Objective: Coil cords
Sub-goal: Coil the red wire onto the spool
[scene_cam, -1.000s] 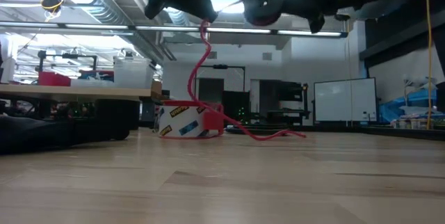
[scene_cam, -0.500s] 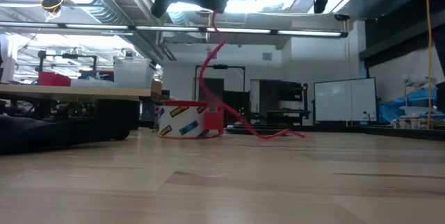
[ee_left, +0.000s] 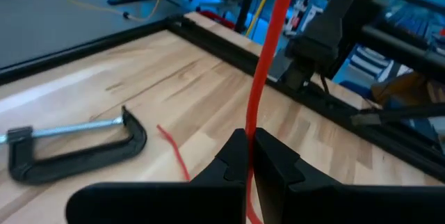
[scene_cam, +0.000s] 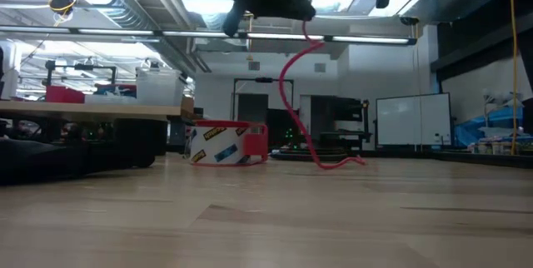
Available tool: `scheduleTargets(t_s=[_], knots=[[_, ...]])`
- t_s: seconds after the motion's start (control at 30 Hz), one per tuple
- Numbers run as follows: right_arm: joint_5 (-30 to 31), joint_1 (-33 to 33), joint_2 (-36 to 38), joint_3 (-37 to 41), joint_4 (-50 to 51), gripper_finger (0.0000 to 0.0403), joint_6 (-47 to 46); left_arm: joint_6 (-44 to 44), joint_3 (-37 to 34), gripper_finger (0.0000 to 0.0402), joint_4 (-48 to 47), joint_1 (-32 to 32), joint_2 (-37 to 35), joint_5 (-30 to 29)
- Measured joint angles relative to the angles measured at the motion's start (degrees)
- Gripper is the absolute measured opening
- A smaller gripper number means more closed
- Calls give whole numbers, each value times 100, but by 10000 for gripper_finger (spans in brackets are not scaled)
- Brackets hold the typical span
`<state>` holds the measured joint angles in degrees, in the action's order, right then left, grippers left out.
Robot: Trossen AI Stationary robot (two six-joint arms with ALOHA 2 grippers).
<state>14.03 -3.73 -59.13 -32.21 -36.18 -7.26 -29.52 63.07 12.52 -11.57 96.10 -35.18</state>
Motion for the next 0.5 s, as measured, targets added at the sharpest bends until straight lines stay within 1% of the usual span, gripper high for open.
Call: scheduleTargets(t_s=[0.1,0.2,0.37,0.43,0.5], knots=[[1,0,0,0,11,5,19,18,0,2,203,57,115,0],[11,0,0,0,37,5,23,-27,0,9,154,92,128,73],[95,0,7,-14,-41,5,115,212,-9,45,85,96,132,372],[93,0,8,-20,-60,5,150,283,-9,60,58,96,135,606],[91,0,7,-20,-55,5,152,249,-9,71,12,92,135,665]])
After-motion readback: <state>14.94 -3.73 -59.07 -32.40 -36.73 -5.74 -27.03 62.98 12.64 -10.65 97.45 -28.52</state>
